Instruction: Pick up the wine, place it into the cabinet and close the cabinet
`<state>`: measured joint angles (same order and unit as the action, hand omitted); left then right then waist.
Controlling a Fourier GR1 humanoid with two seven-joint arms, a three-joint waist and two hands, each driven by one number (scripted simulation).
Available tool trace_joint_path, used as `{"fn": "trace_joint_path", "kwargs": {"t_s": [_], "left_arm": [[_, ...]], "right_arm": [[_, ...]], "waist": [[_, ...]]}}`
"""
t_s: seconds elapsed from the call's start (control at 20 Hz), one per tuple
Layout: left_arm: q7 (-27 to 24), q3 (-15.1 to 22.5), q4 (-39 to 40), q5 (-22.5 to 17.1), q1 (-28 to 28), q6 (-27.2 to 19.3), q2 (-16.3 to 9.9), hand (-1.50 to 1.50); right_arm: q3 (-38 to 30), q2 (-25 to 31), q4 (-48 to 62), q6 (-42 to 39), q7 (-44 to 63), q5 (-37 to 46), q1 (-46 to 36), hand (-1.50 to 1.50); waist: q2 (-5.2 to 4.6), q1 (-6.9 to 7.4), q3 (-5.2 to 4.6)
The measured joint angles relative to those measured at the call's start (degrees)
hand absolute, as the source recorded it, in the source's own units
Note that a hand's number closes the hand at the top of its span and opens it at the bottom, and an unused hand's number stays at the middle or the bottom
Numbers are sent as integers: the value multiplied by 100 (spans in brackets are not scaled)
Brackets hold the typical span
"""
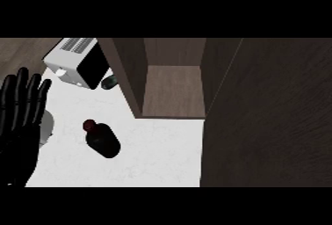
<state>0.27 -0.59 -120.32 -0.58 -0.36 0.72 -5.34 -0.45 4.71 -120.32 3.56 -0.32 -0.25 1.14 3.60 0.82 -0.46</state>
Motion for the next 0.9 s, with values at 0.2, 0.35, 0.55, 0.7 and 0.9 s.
{"fn": "trace_joint_path", "kwargs": {"t_s": [0.2, 0.35, 0.55, 0.7, 0.9], "left_arm": [[128, 436, 213, 109, -373, 174, 21, -150], [404, 912, 596, -21, -640, 479, 85, -150], [1310, 1436, 695, -327, -826, 535, 320, -150], [1943, 1827, 468, -463, -971, 290, 429, -150], [2698, 2493, -95, -310, -1020, -309, 493, -150]], "right_arm": [[110, 17, -356, -75, 67, -12, 146, -150], [470, 8, -438, -309, 112, -72, 333, -150], [1023, 175, -871, -850, 511, -483, 655, -150], [1219, 279, -1303, -1013, 826, -664, 925, -150], [1503, 332, -1938, -1017, 1224, -646, 1265, -150]], "waist": [[-225, -132, 30], [-308, -222, 44], [-323, -237, 49], [-328, -190, 49], [-326, -145, 48]]}}
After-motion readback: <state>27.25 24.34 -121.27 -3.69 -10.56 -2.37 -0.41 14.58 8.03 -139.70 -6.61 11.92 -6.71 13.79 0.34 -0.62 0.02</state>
